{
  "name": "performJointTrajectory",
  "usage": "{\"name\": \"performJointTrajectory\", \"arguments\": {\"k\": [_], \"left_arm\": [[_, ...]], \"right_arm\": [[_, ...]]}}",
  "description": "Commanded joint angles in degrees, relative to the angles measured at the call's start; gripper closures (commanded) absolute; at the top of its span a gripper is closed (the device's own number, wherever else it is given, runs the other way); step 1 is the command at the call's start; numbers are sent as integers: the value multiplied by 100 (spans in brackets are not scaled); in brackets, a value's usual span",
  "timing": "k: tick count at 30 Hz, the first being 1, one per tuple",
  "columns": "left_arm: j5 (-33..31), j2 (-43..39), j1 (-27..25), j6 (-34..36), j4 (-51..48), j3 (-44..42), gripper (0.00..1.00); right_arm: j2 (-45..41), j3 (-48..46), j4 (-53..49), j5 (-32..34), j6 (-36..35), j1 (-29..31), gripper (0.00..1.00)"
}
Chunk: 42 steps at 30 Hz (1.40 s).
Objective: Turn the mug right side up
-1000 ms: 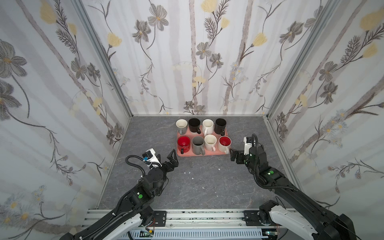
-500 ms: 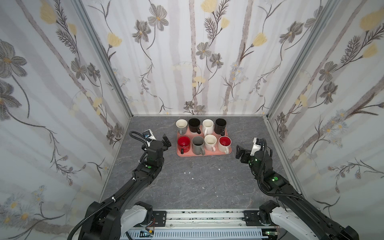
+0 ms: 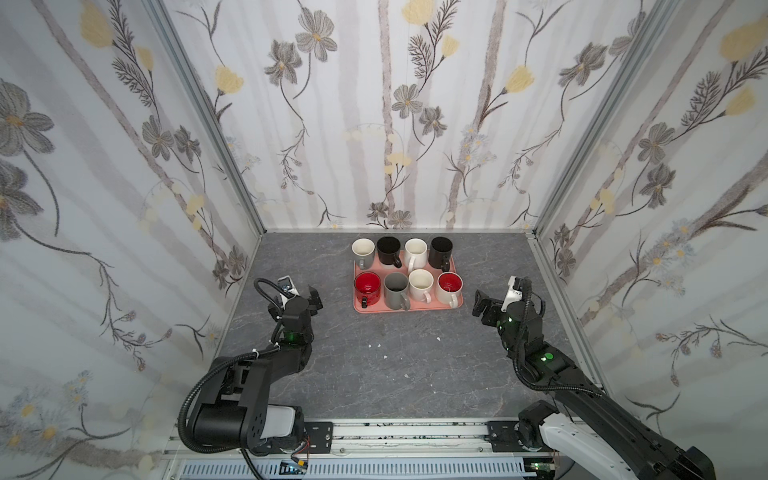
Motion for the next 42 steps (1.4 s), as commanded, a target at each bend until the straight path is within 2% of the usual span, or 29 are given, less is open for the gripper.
{"name": "performJointTrajectory", "arguments": {"k": [1,5,6,9,11,12,13,15,18,19,25,29,32,37,40,42], "left_arm": [[482,318,98,273,1138,-88,0],[820,864,126,357,1861,-161,0],[969,824,174,270,1538,-60,0],[1501,877,404,173,1762,-199,0],[1279,1165,375,174,3057,-723,0],[901,996,366,-46,2903,-770,0],[553,1103,370,-91,3147,-792,0],[481,1013,363,-142,2752,-661,0],[357,1062,257,-24,2659,-566,0],[344,1093,249,-5,2756,-578,0],[350,1080,248,-12,2713,-568,0],[354,1078,248,-17,2692,-563,0],[356,1077,248,-15,2704,-561,0],[355,1078,249,-11,2696,-562,0],[359,1070,248,-12,2700,-568,0],[362,1073,248,-5,2694,-561,0]], "right_arm": [[-39,-61,361,171,-47,-14,0],[-96,-99,482,148,-166,-37,0],[-113,-113,510,145,-223,-36,0],[-141,-165,652,119,-354,-49,0],[-150,-231,820,90,-484,-64,0],[-150,-279,909,171,-542,-74,0],[-158,-352,1063,280,-673,-79,0],[-191,-519,1482,720,-973,-144,0],[-172,-910,2399,983,-1923,-411,0],[-139,-1048,2662,991,-2048,-564,0],[739,-1858,4479,155,-2138,-1692,0],[1749,-2276,6375,-506,-2128,-2076,0],[2270,-2206,6726,-871,-2299,-2257,0],[3030,-2171,7233,-1275,-1890,-2704,0],[3671,-2203,7830,-1248,-1794,-2743,0],[3941,-2162,8211,-1557,-1956,-2746,0]]}}
